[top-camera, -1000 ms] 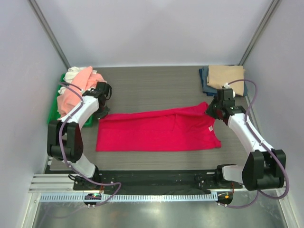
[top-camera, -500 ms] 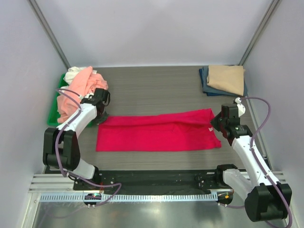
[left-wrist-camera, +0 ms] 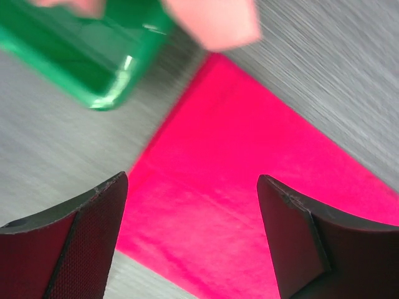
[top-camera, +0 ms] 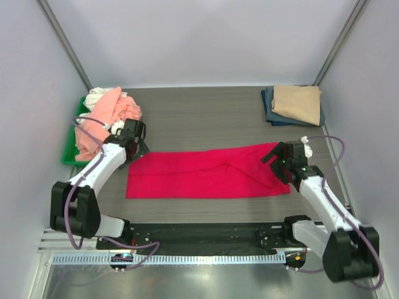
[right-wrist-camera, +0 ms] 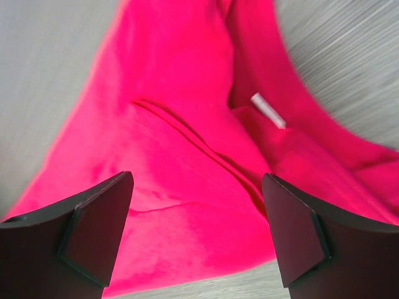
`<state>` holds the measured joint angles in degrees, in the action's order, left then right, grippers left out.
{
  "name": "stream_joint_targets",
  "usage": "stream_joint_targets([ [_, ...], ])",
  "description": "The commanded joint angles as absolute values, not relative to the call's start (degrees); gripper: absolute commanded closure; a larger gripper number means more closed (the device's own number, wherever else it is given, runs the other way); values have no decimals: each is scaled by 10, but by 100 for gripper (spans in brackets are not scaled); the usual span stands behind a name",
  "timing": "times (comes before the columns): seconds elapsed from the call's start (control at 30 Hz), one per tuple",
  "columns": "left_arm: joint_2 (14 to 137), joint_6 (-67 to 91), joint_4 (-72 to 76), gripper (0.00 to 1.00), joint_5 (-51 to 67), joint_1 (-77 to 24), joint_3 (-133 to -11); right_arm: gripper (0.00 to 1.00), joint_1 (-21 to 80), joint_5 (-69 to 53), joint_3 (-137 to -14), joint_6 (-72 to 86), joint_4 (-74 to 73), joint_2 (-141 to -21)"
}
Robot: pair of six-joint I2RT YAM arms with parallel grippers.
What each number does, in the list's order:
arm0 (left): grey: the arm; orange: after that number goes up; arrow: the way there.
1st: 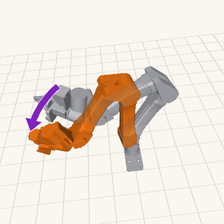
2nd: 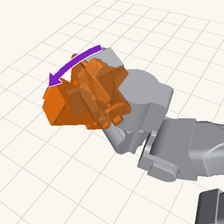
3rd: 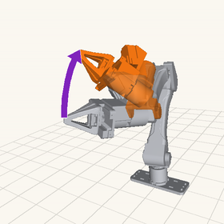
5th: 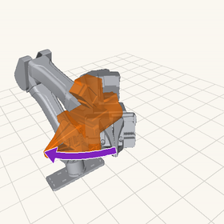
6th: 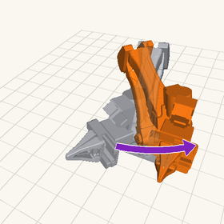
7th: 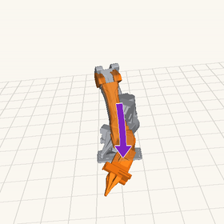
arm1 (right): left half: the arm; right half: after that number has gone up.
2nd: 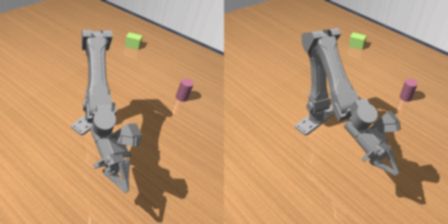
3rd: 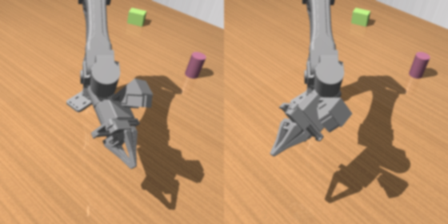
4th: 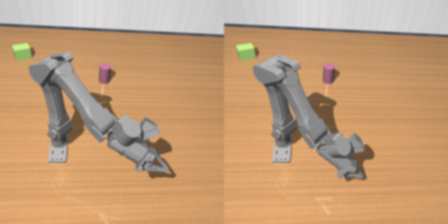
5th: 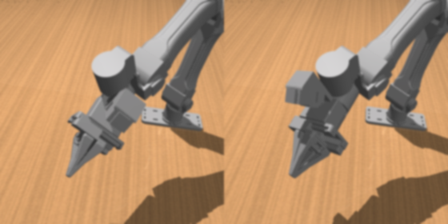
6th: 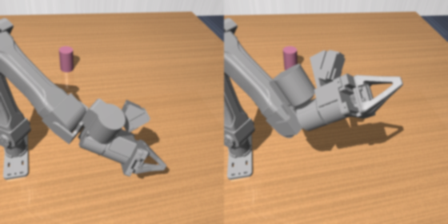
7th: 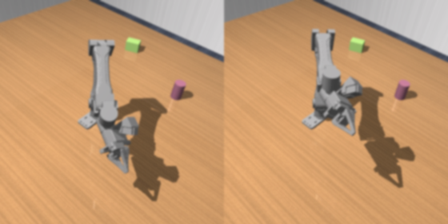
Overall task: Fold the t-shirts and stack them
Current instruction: Fold the tshirt
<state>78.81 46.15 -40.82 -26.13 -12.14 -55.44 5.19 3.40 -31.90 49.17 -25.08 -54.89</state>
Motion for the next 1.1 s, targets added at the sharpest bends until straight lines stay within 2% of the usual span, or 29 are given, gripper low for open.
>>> stream_joint_targets([
  [0.0, 843, 447, -361, 16, -258, -163, -579, 9, 88, 11, -339, 518, -195, -640],
  [0.23, 989, 437, -355, 23, -181, -215, -602, 9, 165, 31, -368, 556, -133, -799],
  [0.5, 949, 499, -352, 25, -138, -281, -503, 8, 167, 32, -514, 501, -128, -953],
  [0.7, 896, 586, -320, 25, -81, -378, -418, 10, 179, -20, -760, 439, -194, -1147],
  [0.83, 908, 680, -225, 25, -16, -501, -373, 11, 196, -59, -921, 417, -220, -1287],
  [1.0, 960, 765, -167, 25, 23, -627, -412, 11, 216, -90, -1102, 382, -231, -1414],
  [1.07, 972, 766, -166, 25, 35, -647, -444, 11, 219, -104, -1206, 380, -251, -1485],
])
